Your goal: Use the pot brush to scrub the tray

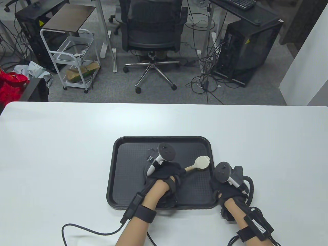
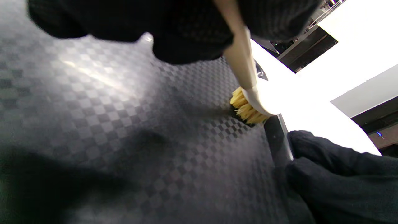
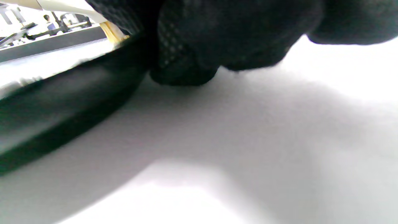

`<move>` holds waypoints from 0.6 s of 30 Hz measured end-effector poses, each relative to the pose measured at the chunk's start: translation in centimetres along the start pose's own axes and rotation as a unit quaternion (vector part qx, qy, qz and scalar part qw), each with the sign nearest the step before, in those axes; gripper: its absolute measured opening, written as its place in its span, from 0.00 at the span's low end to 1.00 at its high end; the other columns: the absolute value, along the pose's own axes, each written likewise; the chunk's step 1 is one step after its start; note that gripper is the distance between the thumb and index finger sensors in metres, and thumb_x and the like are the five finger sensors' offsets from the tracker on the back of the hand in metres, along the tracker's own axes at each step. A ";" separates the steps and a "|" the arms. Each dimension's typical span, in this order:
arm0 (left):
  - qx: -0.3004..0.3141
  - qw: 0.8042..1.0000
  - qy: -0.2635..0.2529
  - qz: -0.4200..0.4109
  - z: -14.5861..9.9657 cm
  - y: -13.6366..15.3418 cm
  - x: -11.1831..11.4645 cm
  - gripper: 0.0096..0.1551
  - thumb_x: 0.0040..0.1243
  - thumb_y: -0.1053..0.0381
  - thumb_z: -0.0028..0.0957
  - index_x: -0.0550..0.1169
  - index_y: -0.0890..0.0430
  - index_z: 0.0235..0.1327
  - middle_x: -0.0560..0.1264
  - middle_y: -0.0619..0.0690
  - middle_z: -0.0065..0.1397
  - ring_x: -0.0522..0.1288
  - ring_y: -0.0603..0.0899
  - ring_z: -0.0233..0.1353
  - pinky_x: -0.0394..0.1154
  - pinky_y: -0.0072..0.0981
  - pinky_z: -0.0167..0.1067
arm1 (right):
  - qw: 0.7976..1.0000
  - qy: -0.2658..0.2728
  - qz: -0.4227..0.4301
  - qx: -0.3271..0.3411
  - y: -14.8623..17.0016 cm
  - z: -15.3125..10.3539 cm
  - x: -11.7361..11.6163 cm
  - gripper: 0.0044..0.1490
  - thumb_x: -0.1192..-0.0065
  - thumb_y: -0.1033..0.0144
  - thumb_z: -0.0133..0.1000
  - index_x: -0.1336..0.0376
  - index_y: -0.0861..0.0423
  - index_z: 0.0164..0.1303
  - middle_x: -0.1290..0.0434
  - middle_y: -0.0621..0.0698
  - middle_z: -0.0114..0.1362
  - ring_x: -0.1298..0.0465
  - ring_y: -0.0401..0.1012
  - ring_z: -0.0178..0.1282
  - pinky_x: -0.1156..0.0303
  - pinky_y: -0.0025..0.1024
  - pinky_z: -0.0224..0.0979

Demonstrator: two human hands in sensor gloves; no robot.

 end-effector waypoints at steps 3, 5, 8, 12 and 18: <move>-0.009 1.000 0.007 0.000 0.0 0.4 -0.2 0.34 0.61 0.38 0.45 0.77 0.56 0.61 0.84 0.49 0.42 0.81 0.55 0.30 0.76 0.56 0.52 | 1.000 -0.001 0.000 0.000 0.0 0.0 0.0 0.39 0.41 0.57 0.54 0.47 0.62 0.71 0.18 0.50 0.35 0.20 0.45 0.21 0.22 0.45 0.38; -0.014 1.000 0.012 0.004 -0.1 0.7 -0.4 0.35 0.60 0.38 0.45 0.76 0.55 0.61 0.84 0.50 0.42 0.81 0.55 0.30 0.76 0.56 0.53 | 1.000 0.000 0.000 0.000 0.0 0.0 0.0 0.39 0.42 0.57 0.54 0.47 0.62 0.71 0.18 0.50 0.35 0.20 0.44 0.21 0.22 0.45 0.38; -0.023 1.000 0.012 0.010 -0.3 1.3 -1.0 0.35 0.60 0.38 0.45 0.77 0.55 0.61 0.84 0.50 0.42 0.81 0.55 0.30 0.76 0.56 0.52 | 1.000 0.000 -0.002 -0.001 0.0 0.0 0.0 0.39 0.42 0.57 0.54 0.47 0.62 0.71 0.18 0.50 0.35 0.20 0.44 0.21 0.22 0.45 0.38; -0.037 0.999 0.021 0.009 -0.4 2.2 -1.8 0.34 0.60 0.38 0.45 0.76 0.55 0.61 0.84 0.50 0.42 0.82 0.55 0.30 0.76 0.56 0.53 | 1.000 0.000 0.000 0.000 0.0 0.0 0.0 0.39 0.42 0.57 0.54 0.47 0.62 0.71 0.18 0.50 0.35 0.20 0.44 0.21 0.22 0.45 0.38; -0.057 0.998 0.034 0.011 -0.8 4.1 -3.4 0.35 0.61 0.38 0.45 0.76 0.56 0.61 0.84 0.50 0.42 0.82 0.55 0.30 0.76 0.56 0.53 | 1.000 0.000 0.000 0.000 0.0 0.0 0.0 0.39 0.42 0.57 0.54 0.47 0.62 0.71 0.18 0.50 0.35 0.20 0.44 0.21 0.22 0.45 0.38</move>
Point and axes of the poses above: the tracker on the back of each hand, its own y axis roughly to the little-finger side, its own z axis roughly from the wrist to the fingertips, x = y × z, the point moved 3 cm from there along z, roughly from the wrist to the fingertips
